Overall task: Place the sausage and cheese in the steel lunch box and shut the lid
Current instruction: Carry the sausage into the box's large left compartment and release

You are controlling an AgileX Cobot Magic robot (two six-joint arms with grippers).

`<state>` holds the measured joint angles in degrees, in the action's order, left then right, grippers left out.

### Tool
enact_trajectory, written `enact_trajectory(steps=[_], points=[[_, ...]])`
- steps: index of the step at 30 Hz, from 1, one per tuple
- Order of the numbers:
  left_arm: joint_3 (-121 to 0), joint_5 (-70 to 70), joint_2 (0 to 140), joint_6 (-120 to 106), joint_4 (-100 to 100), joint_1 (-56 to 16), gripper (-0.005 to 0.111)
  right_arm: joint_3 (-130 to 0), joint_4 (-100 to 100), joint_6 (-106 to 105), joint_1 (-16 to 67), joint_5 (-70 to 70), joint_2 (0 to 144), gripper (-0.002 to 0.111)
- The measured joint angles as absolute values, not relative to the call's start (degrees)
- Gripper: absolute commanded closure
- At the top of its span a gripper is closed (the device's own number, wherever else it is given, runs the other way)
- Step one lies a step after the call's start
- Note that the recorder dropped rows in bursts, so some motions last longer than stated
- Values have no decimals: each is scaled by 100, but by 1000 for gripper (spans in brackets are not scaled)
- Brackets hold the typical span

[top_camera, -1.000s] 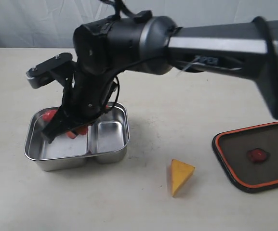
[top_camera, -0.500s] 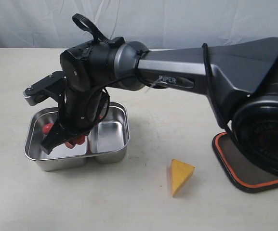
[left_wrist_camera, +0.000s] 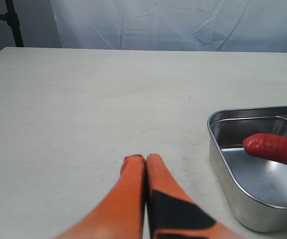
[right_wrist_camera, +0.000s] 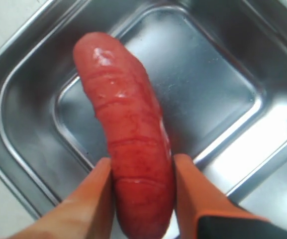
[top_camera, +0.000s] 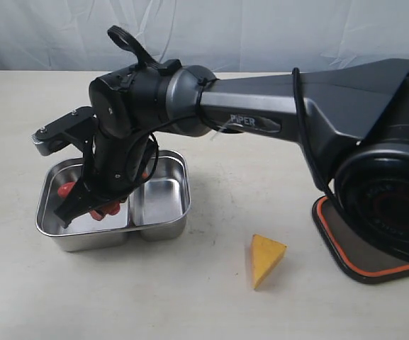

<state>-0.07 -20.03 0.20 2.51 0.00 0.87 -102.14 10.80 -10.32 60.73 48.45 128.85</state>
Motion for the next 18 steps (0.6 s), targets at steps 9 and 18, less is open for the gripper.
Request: enact_trajectory(steps=[9, 18], points=[[-7, -2003, 20, 251, 0, 87, 107, -10214, 1102, -936, 6073, 4834, 12885, 77], [-7, -2003, 20, 251, 0, 87, 107, -10214, 1102, -911, 6073, 4834, 12885, 77]])
